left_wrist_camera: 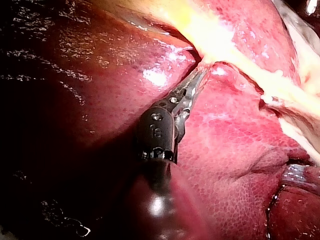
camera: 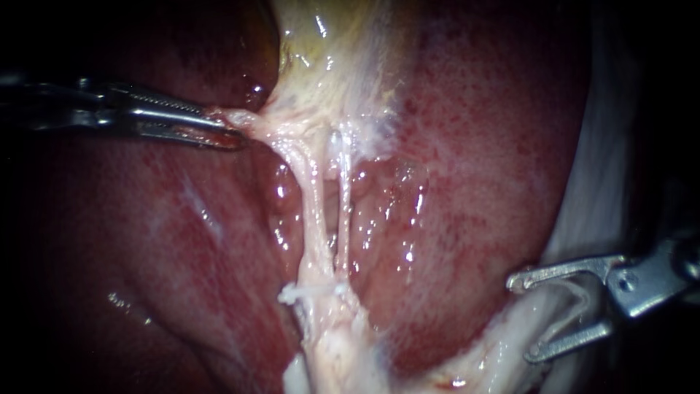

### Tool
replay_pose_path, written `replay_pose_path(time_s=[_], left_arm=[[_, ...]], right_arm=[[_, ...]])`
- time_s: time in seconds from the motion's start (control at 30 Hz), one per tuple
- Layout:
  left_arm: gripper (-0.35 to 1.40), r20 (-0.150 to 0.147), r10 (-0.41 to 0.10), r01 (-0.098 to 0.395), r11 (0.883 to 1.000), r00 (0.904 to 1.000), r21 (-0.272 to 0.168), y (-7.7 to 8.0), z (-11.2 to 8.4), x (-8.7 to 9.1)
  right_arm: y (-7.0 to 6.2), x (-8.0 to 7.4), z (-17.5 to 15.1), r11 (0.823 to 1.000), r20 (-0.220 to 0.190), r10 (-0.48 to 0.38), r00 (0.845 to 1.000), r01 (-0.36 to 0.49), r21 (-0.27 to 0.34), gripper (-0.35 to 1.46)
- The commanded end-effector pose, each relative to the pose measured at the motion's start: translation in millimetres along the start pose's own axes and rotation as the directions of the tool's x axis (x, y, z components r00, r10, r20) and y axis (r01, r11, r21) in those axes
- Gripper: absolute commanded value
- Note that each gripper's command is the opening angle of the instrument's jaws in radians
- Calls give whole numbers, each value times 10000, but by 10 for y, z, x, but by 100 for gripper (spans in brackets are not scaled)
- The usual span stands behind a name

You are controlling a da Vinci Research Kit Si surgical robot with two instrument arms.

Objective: Clipping second clip left tube

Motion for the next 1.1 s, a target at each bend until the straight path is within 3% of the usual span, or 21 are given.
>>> replay_pose_path(time_s=[0.03,0.23,0.37,0.47,0.7,0.8,0.93,1.1], left_arm=[[-35,-2,0,0,10000,10000,-8,0,-1,0],[-35,-6,-96,96,9999,10000,118,2,-34,17],[-35,-208,-275,282,9991,9994,330,6,-68,32],[-35,-246,-280,289,9989,9993,382,8,-80,39],[-35,-282,-233,245,9988,9993,431,11,-79,39],[-35,-282,-233,245,9988,9993,431,11,-79,39],[-35,-283,-232,244,9988,9993,436,11,-79,39],[-35,-284,-234,247,9987,9993,445,12,-79,39]], right_arm=[[0,0,0,10000,-2,2,10000,-2,-1,50],[0,0,0,10000,-2,2,10000,-2,-1,50],[0,0,0,10000,-2,1,10000,-1,-1,50],[0,0,0,10000,-2,2,10000,-2,-2,50],[6,13,11,10000,-451,-2,9990,-3,-97,50],[17,30,24,9940,-766,1088,9911,-1094,-28,50],[35,53,47,9762,-852,2156,9728,-2167,-39,50],[55,73,75,9633,-927,2658,9596,-2681,-133,50]])
